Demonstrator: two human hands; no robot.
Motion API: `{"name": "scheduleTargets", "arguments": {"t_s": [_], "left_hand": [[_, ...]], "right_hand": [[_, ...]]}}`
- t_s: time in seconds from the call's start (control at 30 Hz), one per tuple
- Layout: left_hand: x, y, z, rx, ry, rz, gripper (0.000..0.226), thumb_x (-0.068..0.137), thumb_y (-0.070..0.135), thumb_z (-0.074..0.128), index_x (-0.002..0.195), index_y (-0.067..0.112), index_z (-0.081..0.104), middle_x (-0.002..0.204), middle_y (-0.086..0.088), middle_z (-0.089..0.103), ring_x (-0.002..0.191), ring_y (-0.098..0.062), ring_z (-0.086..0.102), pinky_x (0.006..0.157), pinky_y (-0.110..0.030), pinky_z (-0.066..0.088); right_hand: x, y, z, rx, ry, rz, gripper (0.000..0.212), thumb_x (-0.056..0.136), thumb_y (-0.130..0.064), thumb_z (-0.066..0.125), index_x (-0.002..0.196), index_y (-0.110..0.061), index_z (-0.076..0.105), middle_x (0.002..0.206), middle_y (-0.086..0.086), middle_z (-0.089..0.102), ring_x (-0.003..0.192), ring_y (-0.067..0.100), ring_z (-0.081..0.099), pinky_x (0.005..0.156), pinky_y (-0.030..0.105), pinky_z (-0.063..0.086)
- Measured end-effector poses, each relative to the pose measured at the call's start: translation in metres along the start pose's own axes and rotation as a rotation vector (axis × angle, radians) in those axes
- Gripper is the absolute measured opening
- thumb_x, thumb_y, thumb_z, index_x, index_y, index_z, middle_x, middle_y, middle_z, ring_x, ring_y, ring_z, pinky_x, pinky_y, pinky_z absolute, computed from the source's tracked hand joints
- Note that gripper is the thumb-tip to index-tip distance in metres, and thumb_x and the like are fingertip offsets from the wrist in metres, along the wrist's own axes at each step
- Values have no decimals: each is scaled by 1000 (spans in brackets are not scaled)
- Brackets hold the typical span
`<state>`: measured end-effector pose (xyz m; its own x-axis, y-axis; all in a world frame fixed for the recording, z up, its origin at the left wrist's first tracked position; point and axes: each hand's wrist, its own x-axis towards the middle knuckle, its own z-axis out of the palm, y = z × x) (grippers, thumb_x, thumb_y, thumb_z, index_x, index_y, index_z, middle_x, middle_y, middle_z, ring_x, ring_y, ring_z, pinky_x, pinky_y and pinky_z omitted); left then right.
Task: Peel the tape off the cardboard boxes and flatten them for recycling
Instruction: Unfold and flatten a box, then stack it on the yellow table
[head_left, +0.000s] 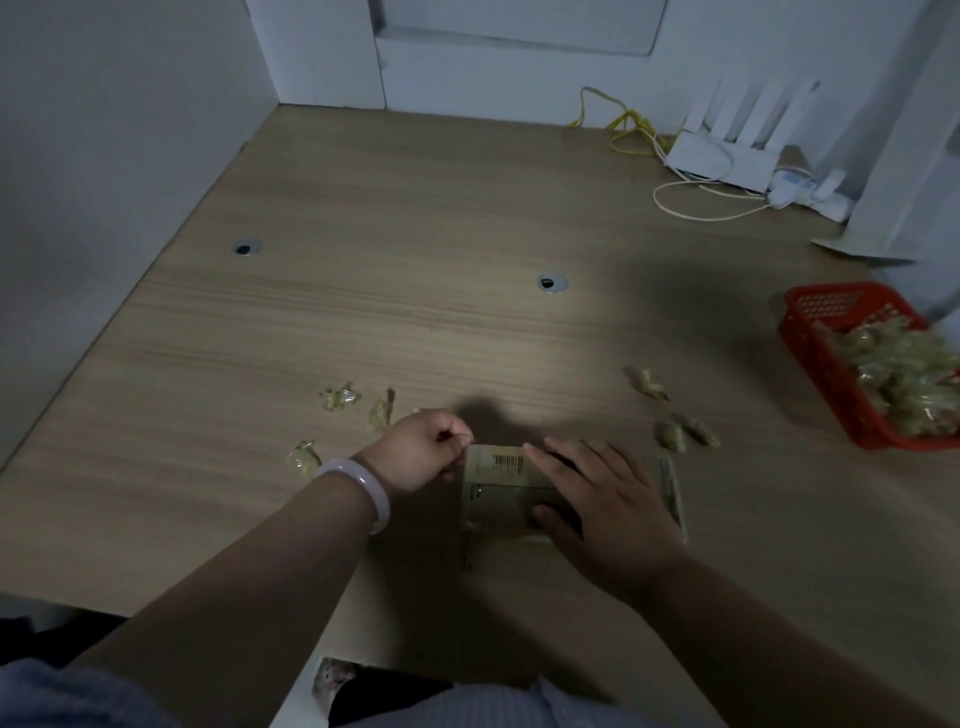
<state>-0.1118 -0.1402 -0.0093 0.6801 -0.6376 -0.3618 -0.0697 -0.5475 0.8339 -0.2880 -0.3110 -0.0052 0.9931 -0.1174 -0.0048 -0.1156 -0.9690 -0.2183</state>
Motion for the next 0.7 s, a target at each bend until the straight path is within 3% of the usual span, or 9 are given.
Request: {"name": "scheduleTargets", "arguments": {"t_s": [0.07,0.13,0.23,0.37,0.47,0.57,0.7], "left_hand": [[1,1,2,140,47,42,27,95,9,52,75,27,56,73,1,61,65,-10,57,60,-16,47],[0,1,6,201,99,79,30,95,10,51,72,30,53,71,7,58,64,-4,53,59,-18,45],[-2,-1,12,200,159,81,31,96,10,49,71,29,49,72,7,54,68,-10,52,67,-28,45],[-7,-4,18,178,234,124,24,95,7,48,76,22,50,74,8,50,70,-8,48,61,-17,35],[-8,-3,18,114,217,122,22,97,6,46,79,17,51,78,-1,53,76,-18,51,70,-28,43],[-11,0,15,67,192,98,29,98,9,43,74,24,49,80,-3,55,81,-22,54,78,-38,49],[-19,1,12,-31,240,74,28,98,10,45,75,22,54,80,-1,59,80,-19,57,79,-37,50]], "right_hand": [[1,0,-1,-2,-4,1,60,92,-60,30,147,-38,28,145,-10,41,132,15,37,112,41,26],[2,0,-1,-1,-8,4,60,92,-60,31,148,-39,28,145,-10,40,131,15,37,112,40,26],[3,0,-2,4,2,7,60,91,-58,36,146,-37,32,143,-9,43,129,16,40,111,40,28],[2,-1,-1,-4,0,11,60,91,-58,36,147,-38,32,143,-9,44,130,17,40,110,41,29],[1,-1,-1,-7,-5,9,61,90,-58,36,147,-38,31,143,-9,43,130,17,40,111,41,29],[1,-1,-1,5,4,11,61,89,-57,39,146,-37,34,142,-9,44,130,17,41,110,42,29],[6,0,-3,-4,10,26,61,89,-57,35,147,-37,33,143,-11,43,131,14,39,111,40,28]]}}
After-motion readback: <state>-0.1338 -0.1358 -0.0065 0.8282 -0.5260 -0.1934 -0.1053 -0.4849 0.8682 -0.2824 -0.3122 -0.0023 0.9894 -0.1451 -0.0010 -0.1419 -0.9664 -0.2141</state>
